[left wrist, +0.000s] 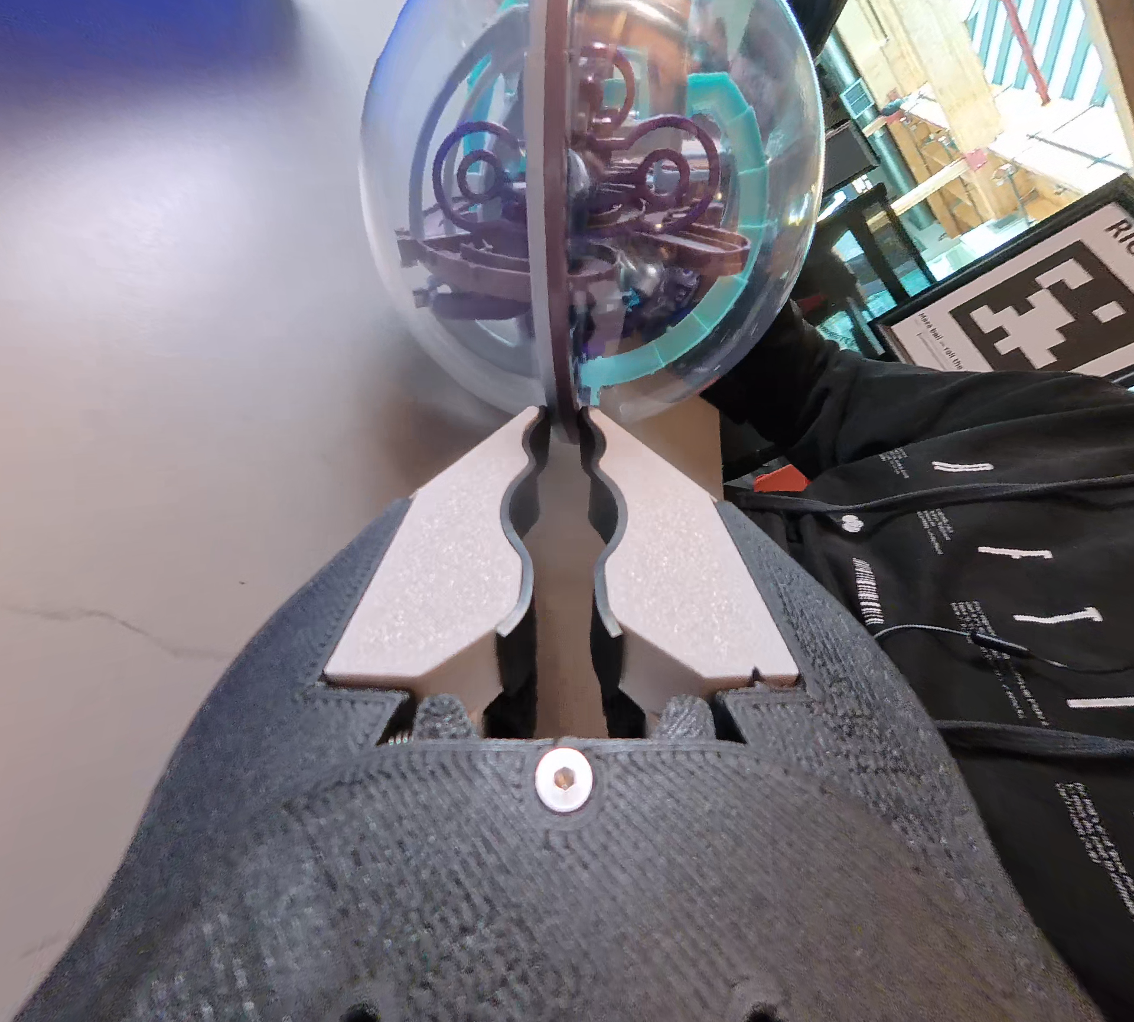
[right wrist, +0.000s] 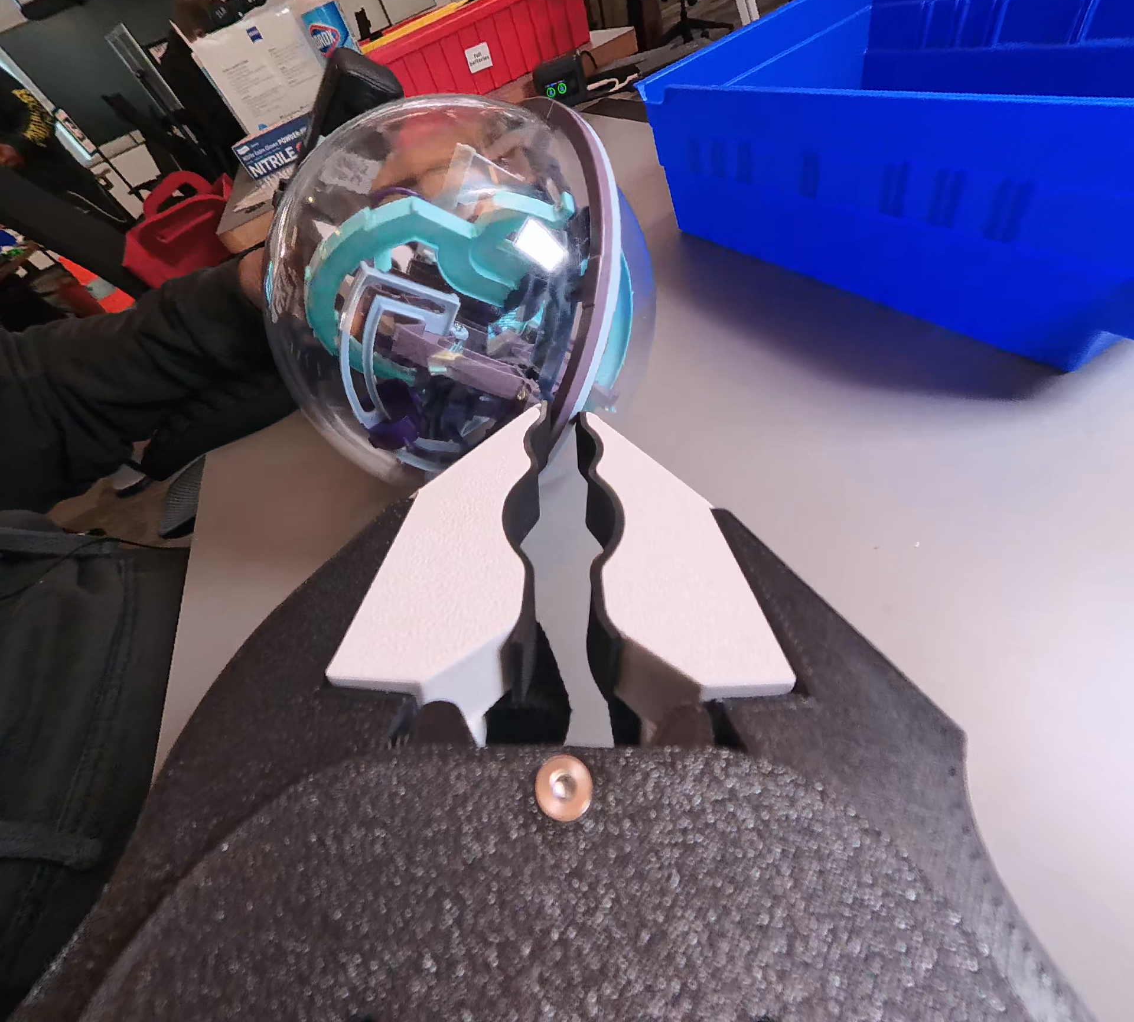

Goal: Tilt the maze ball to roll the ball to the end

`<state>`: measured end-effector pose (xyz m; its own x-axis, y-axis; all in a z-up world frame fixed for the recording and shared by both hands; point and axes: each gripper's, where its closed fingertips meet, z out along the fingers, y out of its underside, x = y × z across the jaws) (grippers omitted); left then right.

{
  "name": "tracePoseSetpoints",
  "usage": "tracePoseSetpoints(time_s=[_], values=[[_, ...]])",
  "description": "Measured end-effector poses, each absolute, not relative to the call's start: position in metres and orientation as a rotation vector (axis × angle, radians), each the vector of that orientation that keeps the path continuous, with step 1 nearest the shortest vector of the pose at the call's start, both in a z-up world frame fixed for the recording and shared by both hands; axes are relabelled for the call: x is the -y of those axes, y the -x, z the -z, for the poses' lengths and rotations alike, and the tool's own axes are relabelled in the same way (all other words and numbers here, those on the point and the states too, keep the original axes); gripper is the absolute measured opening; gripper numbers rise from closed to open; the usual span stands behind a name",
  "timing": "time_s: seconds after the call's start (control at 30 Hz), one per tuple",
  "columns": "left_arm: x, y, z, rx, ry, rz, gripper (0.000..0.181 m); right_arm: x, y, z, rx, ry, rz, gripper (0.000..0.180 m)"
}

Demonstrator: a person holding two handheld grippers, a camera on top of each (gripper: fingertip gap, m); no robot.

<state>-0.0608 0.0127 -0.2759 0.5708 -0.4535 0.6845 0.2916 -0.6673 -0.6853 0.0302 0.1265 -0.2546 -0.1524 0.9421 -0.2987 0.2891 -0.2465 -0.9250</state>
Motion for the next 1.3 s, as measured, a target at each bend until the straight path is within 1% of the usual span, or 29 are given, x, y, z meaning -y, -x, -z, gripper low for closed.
tracePoseSetpoints(time_s=[0.3, 0.97, 1.13, 1.3], values=[[-0.009, 0.057, 0.278, -0.046, 1.988, 1.316, 0.008, -0.128, -0.029, 0.259, 1.404, 1.584, -1.426, 0.005], [-0.001, 0.047, 0.264, 0.136, 1.892, 1.666, 0.008, -0.135, -0.022, 0.261, 1.369, 1.775, -1.370, 0.003], [0.000, 0.051, 0.268, 0.112, 1.900, 1.653, 0.007, -0.132, -0.019, 0.255, 1.370, 1.710, -1.414, 0.003], [-0.003, 0.059, 0.281, 0.031, 1.953, 1.504, 0.008, -0.127, -0.019, 0.250, 1.382, 1.590, -1.478, 0.003]])
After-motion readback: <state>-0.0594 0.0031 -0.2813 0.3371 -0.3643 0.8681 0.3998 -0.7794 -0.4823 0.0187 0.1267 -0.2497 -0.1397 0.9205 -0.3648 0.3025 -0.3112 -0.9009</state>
